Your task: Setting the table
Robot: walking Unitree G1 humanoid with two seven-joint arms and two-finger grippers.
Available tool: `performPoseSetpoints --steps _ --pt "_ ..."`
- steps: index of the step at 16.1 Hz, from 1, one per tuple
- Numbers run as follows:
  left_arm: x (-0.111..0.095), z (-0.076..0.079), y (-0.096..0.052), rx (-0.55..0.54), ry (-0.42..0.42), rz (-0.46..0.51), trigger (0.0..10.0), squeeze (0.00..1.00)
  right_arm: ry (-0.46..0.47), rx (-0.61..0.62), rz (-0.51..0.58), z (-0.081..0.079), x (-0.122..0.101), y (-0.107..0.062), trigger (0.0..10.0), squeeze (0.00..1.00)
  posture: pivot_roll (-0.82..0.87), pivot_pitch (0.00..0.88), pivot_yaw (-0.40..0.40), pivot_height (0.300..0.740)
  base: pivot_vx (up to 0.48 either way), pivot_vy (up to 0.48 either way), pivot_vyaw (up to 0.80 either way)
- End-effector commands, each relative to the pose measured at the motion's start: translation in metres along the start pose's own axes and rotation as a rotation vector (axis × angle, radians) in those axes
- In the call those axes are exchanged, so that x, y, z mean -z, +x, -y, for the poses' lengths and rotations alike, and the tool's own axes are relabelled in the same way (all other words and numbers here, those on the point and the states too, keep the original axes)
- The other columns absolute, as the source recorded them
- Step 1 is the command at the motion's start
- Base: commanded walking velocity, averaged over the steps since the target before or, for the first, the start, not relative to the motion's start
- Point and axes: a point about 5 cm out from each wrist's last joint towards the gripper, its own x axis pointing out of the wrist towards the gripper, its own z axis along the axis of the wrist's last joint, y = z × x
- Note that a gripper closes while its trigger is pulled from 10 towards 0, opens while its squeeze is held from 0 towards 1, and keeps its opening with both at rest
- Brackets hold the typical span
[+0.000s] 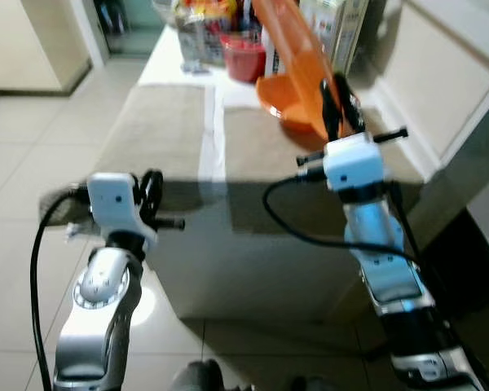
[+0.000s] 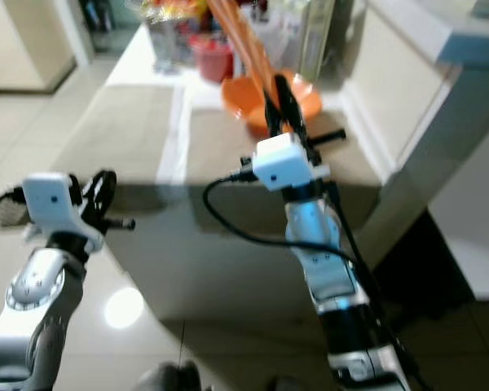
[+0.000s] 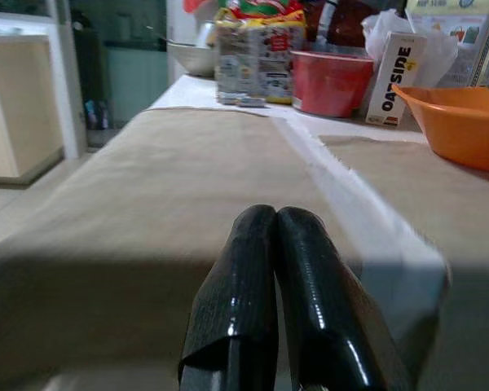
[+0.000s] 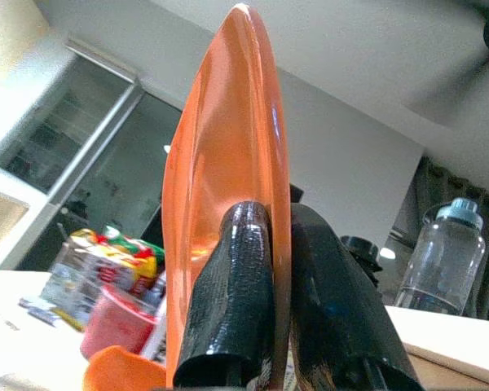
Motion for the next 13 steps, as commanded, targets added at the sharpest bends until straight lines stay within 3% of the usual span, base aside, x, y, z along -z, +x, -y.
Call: performPoseSetpoints --steps 1,3,9,13 --pt "0.0022 -0.0027 -0.0004 -0.014 -0.006 -0.007 10.0 0.0 0.003 0.035 0.063 0.0051 -0.0092 0.009 0.0 0.0 -0.07 0.0 0.043 0.74 -0.326 0.0 0.0" --pt "0.0015 -0.0025 0.0009 -0.013 -0.002 -0.002 10.0 0.0 0.004 0.032 0.063 0.0043 -0.0085 0.0089 0.0 0.0 -0.07 0.0 0.042 0.74 -0.253 0.0 0.0" --pt "0.0004 -0.0007 0.0021 0.014 -0.003 0.005 10.0 0.0 0.003 0.027 0.055 0.0022 -0.0063 0.0072 0.0 0.0 -0.07 0.0 0.045 0.74 0.0 0.0 0.0" --pt "-0.0005 0.0062 0.0035 0.071 -0.01 0.012 10.0 0.0 -0.005 0.029 0.034 0.0028 -0.0002 0.0056 0.0 0.0 -0.08 0.0 0.049 0.74 0.0 -0.48 0.0"
